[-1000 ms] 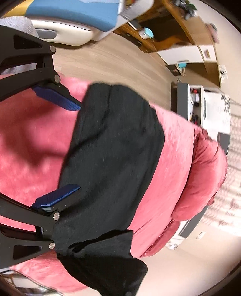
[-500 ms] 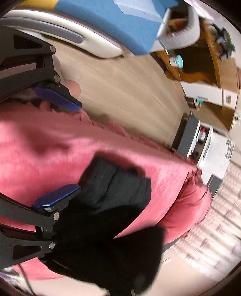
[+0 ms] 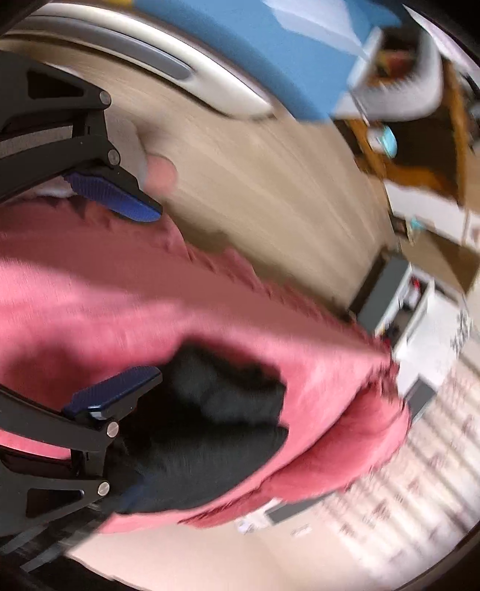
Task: Fold large clothes
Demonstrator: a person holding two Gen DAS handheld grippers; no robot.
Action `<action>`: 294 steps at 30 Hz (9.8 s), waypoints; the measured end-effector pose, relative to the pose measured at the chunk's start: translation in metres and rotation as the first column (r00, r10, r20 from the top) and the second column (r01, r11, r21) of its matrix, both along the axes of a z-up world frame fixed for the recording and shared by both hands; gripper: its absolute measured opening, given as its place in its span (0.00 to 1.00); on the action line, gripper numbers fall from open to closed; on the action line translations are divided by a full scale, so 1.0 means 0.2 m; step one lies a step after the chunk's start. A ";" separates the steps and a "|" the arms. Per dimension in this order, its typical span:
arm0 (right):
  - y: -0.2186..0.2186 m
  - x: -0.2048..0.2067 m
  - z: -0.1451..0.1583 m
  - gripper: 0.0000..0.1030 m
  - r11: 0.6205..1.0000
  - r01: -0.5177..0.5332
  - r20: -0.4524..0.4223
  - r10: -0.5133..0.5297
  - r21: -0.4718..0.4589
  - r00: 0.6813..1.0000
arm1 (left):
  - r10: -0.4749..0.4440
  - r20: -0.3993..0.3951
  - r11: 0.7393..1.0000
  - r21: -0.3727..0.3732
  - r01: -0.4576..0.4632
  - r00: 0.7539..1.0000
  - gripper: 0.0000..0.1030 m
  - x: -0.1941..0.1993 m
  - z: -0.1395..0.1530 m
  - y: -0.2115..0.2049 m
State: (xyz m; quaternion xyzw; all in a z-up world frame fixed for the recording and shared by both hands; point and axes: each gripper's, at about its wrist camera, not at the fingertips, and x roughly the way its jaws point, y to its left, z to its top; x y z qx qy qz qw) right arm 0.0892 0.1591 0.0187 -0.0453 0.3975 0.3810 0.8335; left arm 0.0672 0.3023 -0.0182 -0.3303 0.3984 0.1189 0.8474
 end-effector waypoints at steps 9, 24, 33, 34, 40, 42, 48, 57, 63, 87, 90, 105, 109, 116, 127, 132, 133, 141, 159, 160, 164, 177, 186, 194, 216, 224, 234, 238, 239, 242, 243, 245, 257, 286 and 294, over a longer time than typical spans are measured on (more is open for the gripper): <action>-0.65 -0.12 -0.05 0.52 0.952 0.252 -0.208 -0.214 0.176 0.955 | -0.217 0.012 0.972 -0.092 0.217 0.976 0.80 0.46 0.15 -0.17; -1.26 0.14 -0.47 0.56 0.428 0.747 -0.772 -0.158 0.509 0.616 | -0.411 -0.169 0.906 0.037 0.422 0.896 0.44 0.67 0.16 -0.38; -1.32 0.17 -0.60 0.23 0.330 0.864 -0.859 -0.222 0.379 0.462 | -0.365 -0.200 0.912 0.117 0.392 0.909 0.24 0.69 0.14 -0.43; -1.32 0.19 -0.56 0.22 0.375 0.848 -0.834 -0.264 0.374 0.484 | -0.368 -0.183 0.913 0.116 0.392 0.912 0.16 0.69 0.16 -0.43; -1.21 0.26 -0.22 0.15 0.548 0.720 -0.662 -0.354 0.425 0.660 | -0.408 0.041 0.912 0.070 0.405 0.912 0.12 0.62 0.45 -0.35; -1.14 0.28 -0.08 0.15 0.608 0.650 -0.572 -0.360 0.456 0.737 | -0.415 0.097 0.908 0.111 0.404 0.905 0.12 0.59 0.55 -0.32; -0.89 0.31 -0.13 0.16 0.795 0.518 -0.438 -0.362 0.316 0.823 | -0.353 -0.039 0.921 0.164 0.354 0.935 0.13 0.60 0.23 -0.15; -1.00 0.26 -0.27 0.30 0.811 0.524 -0.498 -0.352 0.261 0.793 | -0.347 -0.057 0.871 0.352 0.344 0.936 0.30 0.47 0.14 -0.24; -1.13 0.16 -0.06 0.30 0.848 0.481 -0.273 -0.420 0.220 0.865 | -0.315 0.130 0.873 0.428 0.233 0.940 0.50 0.40 0.34 -0.31; -0.72 1.12 -0.24 0.21 0.888 0.451 0.059 -0.447 -0.092 0.892 | -0.400 -0.065 0.742 0.562 0.365 0.914 0.58 0.55 -0.03 -0.58; -0.74 1.07 -0.21 0.29 0.885 0.460 0.081 -0.455 -0.073 0.887 | -0.403 -0.077 0.737 0.563 0.374 0.912 0.59 0.54 0.00 -0.58; -0.77 0.40 -0.23 0.31 0.899 0.434 0.057 -0.431 -0.060 0.901 | -0.373 -0.127 0.745 0.549 0.378 0.919 0.67 0.47 0.06 -0.62; -0.86 0.32 -0.26 0.32 0.876 0.479 0.047 -0.477 -0.062 0.878 | -0.373 -0.133 0.752 0.537 0.383 0.918 0.67 0.46 0.06 -0.61; -1.02 0.25 -0.31 0.47 0.837 0.546 -0.090 -0.543 0.016 0.835 | -0.388 -0.135 0.747 0.534 0.397 0.912 0.68 0.41 0.09 -0.62; -1.11 0.26 -0.32 0.57 0.818 0.573 -0.197 -0.554 0.053 0.809 | -0.221 0.010 0.916 0.346 0.204 0.975 0.77 0.49 0.26 -0.22; -1.17 0.23 -0.28 0.58 0.821 0.565 -0.256 -0.530 0.084 0.808 | -0.282 -0.049 0.903 0.325 0.282 0.958 0.80 0.67 0.22 -0.22; -1.18 0.23 -0.27 0.58 0.826 0.556 -0.262 -0.518 0.095 0.814 | -0.299 -0.070 0.891 0.336 0.304 0.952 0.81 0.71 0.20 -0.23; -1.19 0.41 -0.19 0.61 0.847 0.502 -0.273 -0.448 0.177 0.851 | -0.384 -0.101 0.901 0.175 0.396 0.918 0.84 0.87 0.06 -0.19; -0.82 0.87 -0.31 0.35 0.926 0.316 -0.345 -0.233 0.207 0.909 | -0.538 -0.099 0.830 0.109 0.547 0.837 0.64 0.84 -0.06 -0.36; -0.81 0.86 -0.26 0.33 0.927 0.315 -0.317 -0.242 0.205 0.917 | -0.529 -0.105 0.831 0.137 0.539 0.842 0.62 0.82 -0.04 -0.39; -0.77 0.76 -0.09 0.21 0.931 0.296 -0.204 -0.253 0.215 0.946 | -0.498 -0.065 0.851 0.158 0.501 0.865 0.46 0.74 0.04 -0.40; -0.98 0.48 0.27 0.18 0.914 0.249 -0.050 -0.246 0.322 0.968 | -0.568 0.030 0.815 0.163 0.556 0.823 0.33 0.47 0.20 -0.83; -1.50 0.42 0.29 0.18 0.865 0.413 -0.009 -0.428 0.286 0.904 | -0.676 0.009 0.718 0.234 0.655 0.737 0.33 0.56 0.24 -1.38; -1.78 0.40 0.18 0.18 0.849 0.491 0.075 -0.512 0.196 0.856 | -0.676 -0.054 0.683 0.331 0.652 0.735 0.34 0.61 0.17 -1.64; -1.90 0.27 -0.15 0.50 0.706 0.708 0.009 -0.708 -0.011 0.706 | -0.609 -0.093 0.698 0.410 0.587 0.788 0.55 0.48 0.08 -1.71; -1.90 0.06 -0.13 0.50 0.653 0.758 0.042 -0.757 0.001 0.652 | -0.592 -0.057 0.711 0.433 0.554 0.804 0.67 0.32 0.07 -1.67; -1.88 -0.12 -0.15 0.57 0.615 0.785 0.027 -0.788 0.072 0.615 | -0.596 -0.003 0.708 0.471 0.526 0.803 0.78 0.04 0.02 -1.63; -1.85 -0.19 -0.17 0.60 0.631 0.770 -0.011 -0.773 0.094 0.635 | -0.610 -0.026 0.675 0.507 0.536 0.792 0.80 -0.04 -0.02 -1.66; -1.83 -0.20 -0.18 0.61 0.640 0.762 -0.016 -0.765 0.095 0.644 | -0.611 -0.028 0.673 0.507 0.538 0.791 0.80 -0.06 -0.03 -1.66; -1.76 -0.23 -0.18 0.61 0.671 0.739 -0.004 -0.740 0.065 0.672 | -0.601 -0.042 0.673 0.513 0.533 0.798 0.81 -0.09 -0.04 -1.67; -1.74 -0.25 -0.18 0.63 0.677 0.733 0.000 -0.735 0.062 0.678 | -0.593 -0.042 0.675 0.518 0.525 0.804 0.81 -0.11 -0.05 -1.67; -1.70 -0.27 -0.18 0.67 0.687 0.725 -0.003 -0.726 0.060 0.688 | -0.576 -0.038 0.679 0.534 0.504 0.817 0.85 -0.15 -0.05 -1.66; -1.58 -0.32 -0.19 0.73 0.723 0.691 0.041 -0.690 0.000 0.722 | -0.553 -0.047 0.663 0.580 0.474 0.832 0.93 -0.24 -0.10 -1.63; -1.52 -0.33 -0.19 0.74 0.750 0.661 0.051 -0.660 -0.007 0.749 | -0.529 -0.045 0.670 0.590 0.450 0.847 1.00 -0.25 -0.09 -1.63; -1.53 -0.32 -0.19 0.74 0.752 0.659 0.050 -0.658 -0.007 0.752 | -0.530 -0.054 0.670 0.585 0.457 0.846 1.00 -0.25 -0.09 -1.62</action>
